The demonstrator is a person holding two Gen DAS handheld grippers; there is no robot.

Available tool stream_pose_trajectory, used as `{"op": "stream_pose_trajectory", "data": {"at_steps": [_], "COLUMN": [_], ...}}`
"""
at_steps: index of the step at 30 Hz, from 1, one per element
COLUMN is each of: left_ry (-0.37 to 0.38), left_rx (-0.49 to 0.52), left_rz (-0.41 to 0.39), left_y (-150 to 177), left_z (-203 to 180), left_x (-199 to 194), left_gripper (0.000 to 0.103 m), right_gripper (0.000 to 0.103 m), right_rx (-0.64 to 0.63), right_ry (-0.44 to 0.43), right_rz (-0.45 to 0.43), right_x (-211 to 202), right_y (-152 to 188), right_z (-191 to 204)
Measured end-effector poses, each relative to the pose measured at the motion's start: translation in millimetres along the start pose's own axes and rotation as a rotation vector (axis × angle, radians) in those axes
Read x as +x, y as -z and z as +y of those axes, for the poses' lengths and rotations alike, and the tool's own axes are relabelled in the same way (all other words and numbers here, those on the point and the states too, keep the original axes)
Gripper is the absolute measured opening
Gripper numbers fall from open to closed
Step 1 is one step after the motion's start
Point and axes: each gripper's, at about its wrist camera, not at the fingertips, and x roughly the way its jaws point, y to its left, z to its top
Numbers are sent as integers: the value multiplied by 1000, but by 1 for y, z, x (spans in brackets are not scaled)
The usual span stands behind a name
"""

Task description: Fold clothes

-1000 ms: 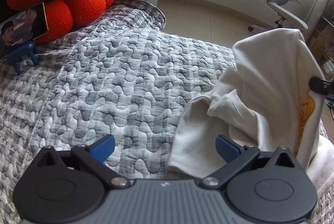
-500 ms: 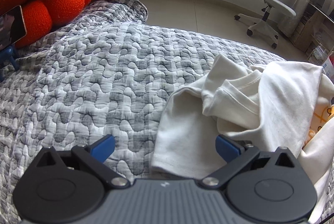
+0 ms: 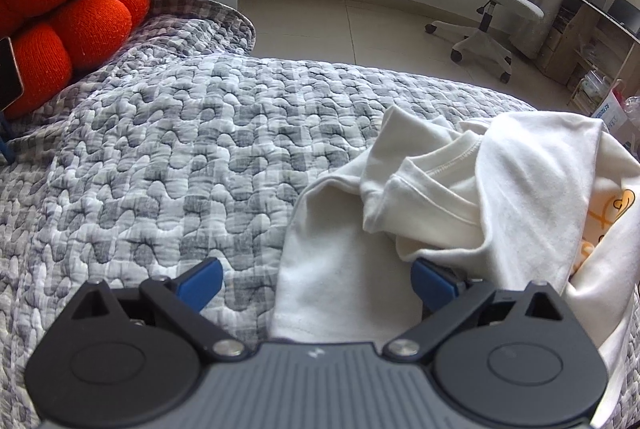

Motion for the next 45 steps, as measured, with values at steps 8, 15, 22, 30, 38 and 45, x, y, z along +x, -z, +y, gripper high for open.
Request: {"op": "stream_pose_trajectory", "data": {"at_steps": [8, 15, 22, 30, 38, 45], "left_ry": [-99, -71, -58, -21, 17, -61], "left_rx": [168, 200, 183, 167, 49, -229], "left_rz": [-34, -16, 15, -27, -114, -353], "left_y": [7, 8, 7, 6, -1, -4], "left_z": [-5, -4, -7, -14, 4, 65], "left_x": [0, 7, 16, 16, -8, -68], "left_gripper": [100, 100, 96, 58, 8, 6], "right_gripper": [66, 11, 15, 62, 0, 0], "right_rx": [-34, -42, 7, -148, -35, -6], "right_ry": [-91, -114, -112, -136, -175, -196], "right_rz": [280, 177, 101, 279, 138, 18], "right_x": [64, 54, 34, 72, 45, 18], "right_y": [25, 17, 5, 38, 22, 5], "right_z": [14, 9, -2, 34, 6, 9]}}
